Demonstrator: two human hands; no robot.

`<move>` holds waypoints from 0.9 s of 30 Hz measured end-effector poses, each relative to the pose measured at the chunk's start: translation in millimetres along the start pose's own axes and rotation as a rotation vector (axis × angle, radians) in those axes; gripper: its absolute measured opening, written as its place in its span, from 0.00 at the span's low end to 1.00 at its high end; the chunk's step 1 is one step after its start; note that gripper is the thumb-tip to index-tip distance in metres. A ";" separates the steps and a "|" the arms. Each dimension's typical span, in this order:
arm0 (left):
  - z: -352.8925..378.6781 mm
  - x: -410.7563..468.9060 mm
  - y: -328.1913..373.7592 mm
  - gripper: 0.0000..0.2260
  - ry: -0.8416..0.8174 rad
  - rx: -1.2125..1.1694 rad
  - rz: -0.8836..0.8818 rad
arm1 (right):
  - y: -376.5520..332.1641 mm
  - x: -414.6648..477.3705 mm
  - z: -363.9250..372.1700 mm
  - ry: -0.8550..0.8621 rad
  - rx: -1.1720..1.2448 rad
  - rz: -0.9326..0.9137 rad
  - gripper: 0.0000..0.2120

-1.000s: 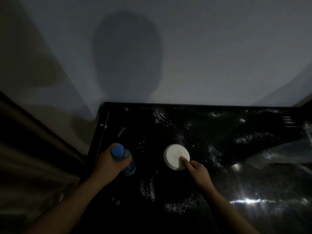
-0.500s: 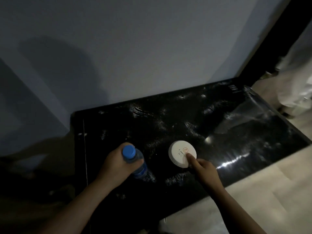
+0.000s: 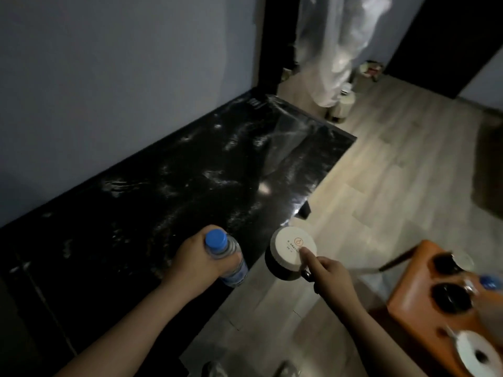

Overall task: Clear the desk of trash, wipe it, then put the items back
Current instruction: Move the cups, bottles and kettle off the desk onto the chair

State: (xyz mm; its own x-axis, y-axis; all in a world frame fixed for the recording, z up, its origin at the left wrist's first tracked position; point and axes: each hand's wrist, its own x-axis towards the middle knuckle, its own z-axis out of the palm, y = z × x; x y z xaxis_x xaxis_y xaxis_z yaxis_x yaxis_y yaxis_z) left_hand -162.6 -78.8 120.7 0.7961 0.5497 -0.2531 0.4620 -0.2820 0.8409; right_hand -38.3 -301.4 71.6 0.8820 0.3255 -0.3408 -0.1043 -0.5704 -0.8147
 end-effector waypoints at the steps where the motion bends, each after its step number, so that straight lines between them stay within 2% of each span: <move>1: 11.3 1.1 6.6 0.14 -0.024 0.007 0.018 | 8.5 -3.4 -11.6 0.025 0.013 0.010 0.27; 5: 61.1 4.9 35.4 0.14 -0.125 0.066 0.099 | 44.1 -15.3 -61.9 0.134 0.052 0.039 0.27; 12: 170.3 0.7 92.1 0.15 -0.255 0.157 0.199 | 117.6 -32.5 -154.0 0.305 0.162 0.075 0.37; 17: 243.1 -7.1 123.4 0.15 -0.333 0.188 0.270 | 161.2 -46.8 -213.3 0.391 0.183 0.129 0.33; 21: 292.8 -14.4 144.5 0.14 -0.407 0.232 0.320 | 183.4 -63.4 -249.2 0.475 0.218 0.180 0.25; 27: 352.3 -18.1 173.0 0.13 -0.529 0.261 0.386 | 221.0 -76.8 -284.2 0.594 0.288 0.220 0.26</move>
State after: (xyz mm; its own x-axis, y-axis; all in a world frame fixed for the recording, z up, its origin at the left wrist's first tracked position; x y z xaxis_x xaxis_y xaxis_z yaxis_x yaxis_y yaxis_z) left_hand 40.6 -414.6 102.3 0.9747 -0.0650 -0.2138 0.1340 -0.5956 0.7920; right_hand 1.5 -666.8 51.0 0.9197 -0.2894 -0.2652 -0.3552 -0.3263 -0.8760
